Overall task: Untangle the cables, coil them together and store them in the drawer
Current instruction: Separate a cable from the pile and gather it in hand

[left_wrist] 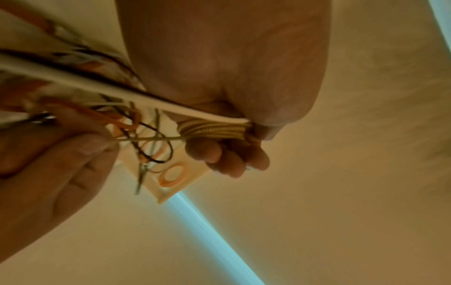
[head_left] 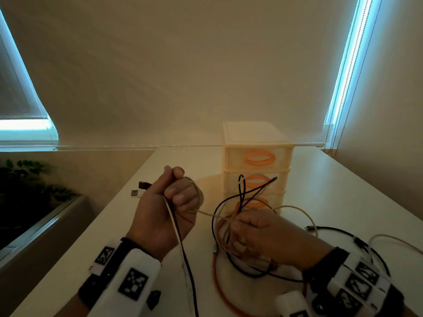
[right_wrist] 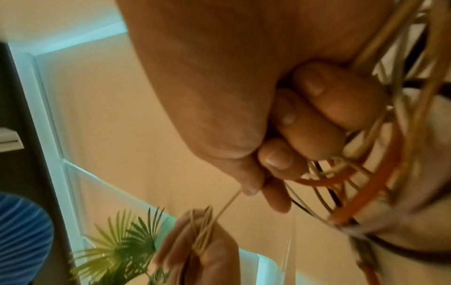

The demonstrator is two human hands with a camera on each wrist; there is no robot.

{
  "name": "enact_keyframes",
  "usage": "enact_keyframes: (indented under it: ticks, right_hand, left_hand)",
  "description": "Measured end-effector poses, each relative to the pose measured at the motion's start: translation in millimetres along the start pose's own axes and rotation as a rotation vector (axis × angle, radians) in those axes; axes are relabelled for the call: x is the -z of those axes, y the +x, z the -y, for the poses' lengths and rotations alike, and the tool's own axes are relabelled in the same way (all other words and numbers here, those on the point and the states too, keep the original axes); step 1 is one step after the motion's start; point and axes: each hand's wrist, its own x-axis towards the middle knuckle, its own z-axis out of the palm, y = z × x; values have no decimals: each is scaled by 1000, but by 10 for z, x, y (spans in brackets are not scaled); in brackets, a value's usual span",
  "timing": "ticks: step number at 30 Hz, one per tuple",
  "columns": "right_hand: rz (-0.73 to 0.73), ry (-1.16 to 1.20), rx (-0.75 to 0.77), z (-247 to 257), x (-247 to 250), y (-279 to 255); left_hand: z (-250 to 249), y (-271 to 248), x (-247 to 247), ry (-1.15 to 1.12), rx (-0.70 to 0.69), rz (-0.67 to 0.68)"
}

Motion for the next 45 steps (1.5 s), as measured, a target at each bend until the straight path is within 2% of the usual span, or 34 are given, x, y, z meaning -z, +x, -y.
enact_keyframes:
  ticks: [3,7,9,12,14,19,22,25,29,32,34,37,41,45]
  right_hand:
    - [-141,-23,-57,-41,168,-20]
    - [-282,-41,-39,-86,190,-16]
    - [-275,-59,-55,-63,176,-33]
    - [-164,166,-171,-61,207,-55]
    - [-161,253,-184,-59,235,-66]
    - [-295,284,-73,54,142,-91]
    - [-334,263,85,173,91,-127]
    - [-360,245,204,243,67,-167]
    - [-246,241,236,228,-53,-141]
    - [-149,193,190,149,-150,-89]
    - [-113,70,183,91,-184,-64]
    - [-114,-24,172,45,-191,-52]
    - [26,72,119,68,-137,-82]
    - [247,368,-50,107,29,-157]
  left_hand:
    - [-85,-14,0,80,112,184]
    - [54,-9,2,119,237,264]
    - [71,-10,20,114,266,268]
    - [13,-18,11,122,269,273]
    - [19,-44,-19,191,296,276]
    - [337,-150,-59,609,438,272]
    - [458,-172,-69,548,497,243]
    - [411,-96,-68,378,310,162]
    - [251,-14,-132,200,39,-44]
    - [154,-17,-88,109,-65,-130]
    - [123,-9,-33,34,-21,-56]
    - [117,-8,24,56,52,46]
    - [32,-10,82,55,79,114]
    - [-126,-6,157,27,65,139]
